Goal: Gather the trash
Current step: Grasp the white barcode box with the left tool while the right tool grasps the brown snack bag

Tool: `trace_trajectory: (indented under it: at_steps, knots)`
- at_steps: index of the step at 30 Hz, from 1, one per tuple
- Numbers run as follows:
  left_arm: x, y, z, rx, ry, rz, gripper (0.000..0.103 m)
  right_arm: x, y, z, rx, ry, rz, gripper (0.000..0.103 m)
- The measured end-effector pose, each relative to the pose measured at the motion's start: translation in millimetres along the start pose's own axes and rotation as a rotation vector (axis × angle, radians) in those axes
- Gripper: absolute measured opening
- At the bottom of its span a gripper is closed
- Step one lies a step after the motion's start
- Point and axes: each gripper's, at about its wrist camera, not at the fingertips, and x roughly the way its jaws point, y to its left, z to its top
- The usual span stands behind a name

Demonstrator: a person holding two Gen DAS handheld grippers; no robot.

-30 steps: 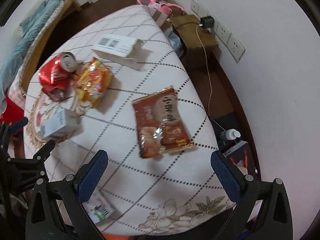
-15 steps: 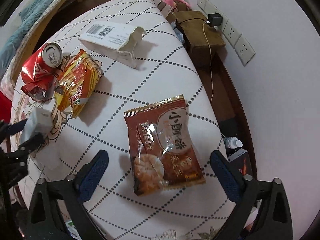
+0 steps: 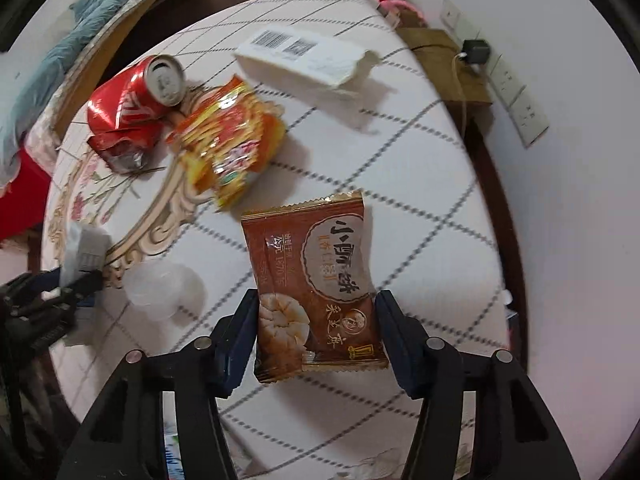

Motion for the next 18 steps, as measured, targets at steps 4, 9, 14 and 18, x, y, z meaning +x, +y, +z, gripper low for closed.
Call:
trace_trajectory:
  at_steps: [4, 9, 14, 18]
  knots:
    - [-3, 1, -9, -0.013, -0.021, 0.025, 0.032, 6, 1, 5, 0.016, -0.006, -0.019, 0.071]
    - [-14, 24, -20, -0.045, -0.057, 0.047, 0.031, 14, 8, 12, -0.027, -0.033, -0.088, 0.071]
    - [-37, 41, -27, -0.093, -0.109, 0.089, 0.031, 11, 19, 6, -0.071, -0.056, -0.130, 0.058]
    - [-61, 43, -34, -0.139, -0.167, 0.112, 0.031, 1, 23, 1, -0.068, -0.071, -0.105, 0.054]
